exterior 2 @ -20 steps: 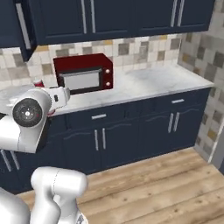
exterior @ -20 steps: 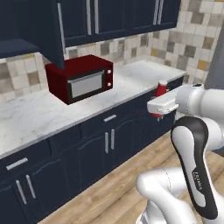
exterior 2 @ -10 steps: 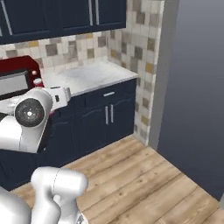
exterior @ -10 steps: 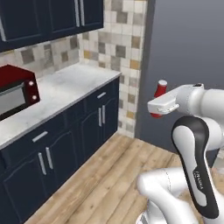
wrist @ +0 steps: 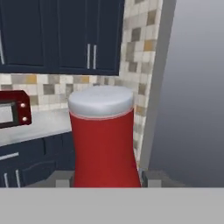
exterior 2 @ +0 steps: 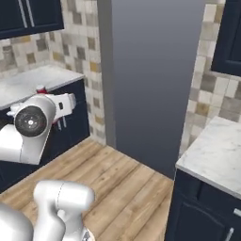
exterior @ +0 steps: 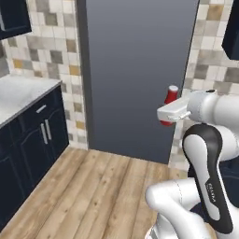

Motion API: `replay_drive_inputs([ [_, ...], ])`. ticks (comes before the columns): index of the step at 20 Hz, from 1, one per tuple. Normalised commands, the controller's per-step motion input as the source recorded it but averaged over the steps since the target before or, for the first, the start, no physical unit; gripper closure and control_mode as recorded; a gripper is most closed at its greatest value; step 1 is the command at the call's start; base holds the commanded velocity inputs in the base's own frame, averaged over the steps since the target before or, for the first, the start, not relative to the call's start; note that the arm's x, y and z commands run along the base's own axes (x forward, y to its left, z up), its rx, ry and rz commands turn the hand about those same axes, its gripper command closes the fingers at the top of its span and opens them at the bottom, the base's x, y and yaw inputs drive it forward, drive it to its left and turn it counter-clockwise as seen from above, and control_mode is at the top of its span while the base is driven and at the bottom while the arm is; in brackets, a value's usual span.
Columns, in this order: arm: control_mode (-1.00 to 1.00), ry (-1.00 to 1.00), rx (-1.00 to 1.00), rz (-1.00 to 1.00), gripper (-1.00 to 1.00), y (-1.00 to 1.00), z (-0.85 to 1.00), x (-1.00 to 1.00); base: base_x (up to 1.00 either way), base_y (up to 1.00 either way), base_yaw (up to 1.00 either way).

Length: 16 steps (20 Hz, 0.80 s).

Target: Collect the turmeric, ketchup, and shaker from the cabinet and place them next to the stove.

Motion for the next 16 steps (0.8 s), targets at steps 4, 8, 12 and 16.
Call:
replay_drive_inputs([
  [4,1.00,0.00,0.00,0.00,1.00,0.00,0.00,0.00,0.04,-0.94,-0.41],
  [8,1.00,0.00,0.00,0.00,1.00,0.00,0.00,0.00,0.11,-1.00,-0.34],
  [12,1.00,0.00,0.00,0.00,1.00,0.00,0.00,0.00,0.02,-1.00,-0.31],
  [16,1.00,0.00,0.00,0.00,1.00,0.00,0.00,0.00,0.01,-1.00,-0.29],
])
